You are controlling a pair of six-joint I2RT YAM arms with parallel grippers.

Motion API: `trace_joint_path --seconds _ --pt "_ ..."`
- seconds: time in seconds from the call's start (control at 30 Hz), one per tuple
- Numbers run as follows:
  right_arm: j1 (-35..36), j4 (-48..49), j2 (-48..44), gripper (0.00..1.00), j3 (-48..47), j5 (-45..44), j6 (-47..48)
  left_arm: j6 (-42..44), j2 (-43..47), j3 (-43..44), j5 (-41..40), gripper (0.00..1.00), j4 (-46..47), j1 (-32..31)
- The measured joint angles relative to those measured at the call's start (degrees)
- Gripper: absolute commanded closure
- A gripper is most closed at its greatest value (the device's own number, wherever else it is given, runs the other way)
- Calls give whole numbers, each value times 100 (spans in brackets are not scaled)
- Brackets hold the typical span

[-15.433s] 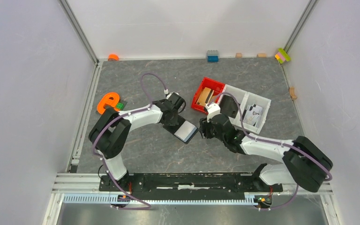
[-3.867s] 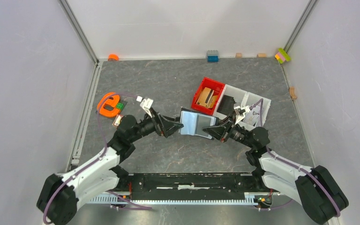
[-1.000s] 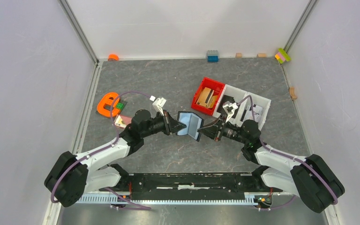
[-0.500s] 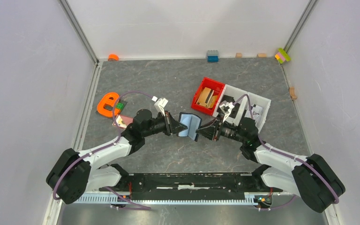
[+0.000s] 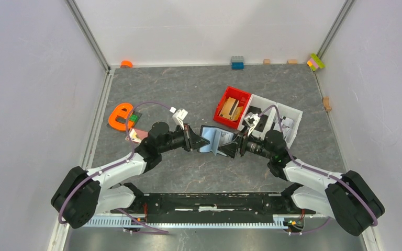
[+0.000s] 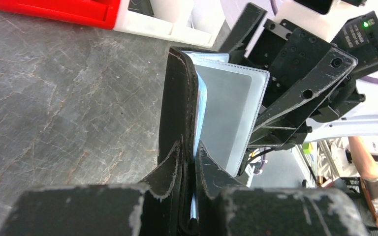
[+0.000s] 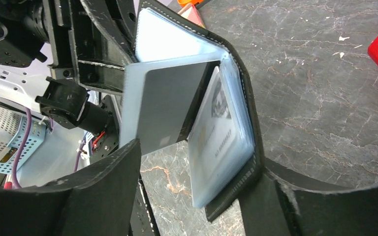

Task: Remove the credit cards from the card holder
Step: Remove the credit card from the card holder.

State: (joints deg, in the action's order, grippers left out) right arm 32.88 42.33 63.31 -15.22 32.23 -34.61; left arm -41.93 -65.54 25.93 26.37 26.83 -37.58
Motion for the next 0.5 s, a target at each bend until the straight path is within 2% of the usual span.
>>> trace_joint_path --seconds 0.13,0.43,0.5 --pt "20 2 107 19 -20 -20 0 0 -142 48 186 98 111 -39" --pt "164 -11 299 22 -96 -37 13 -2 -450 221 448 98 164 -186" --pt "179 -59 337 27 -129 -59 31 -2 -479 238 461 97 173 -219"
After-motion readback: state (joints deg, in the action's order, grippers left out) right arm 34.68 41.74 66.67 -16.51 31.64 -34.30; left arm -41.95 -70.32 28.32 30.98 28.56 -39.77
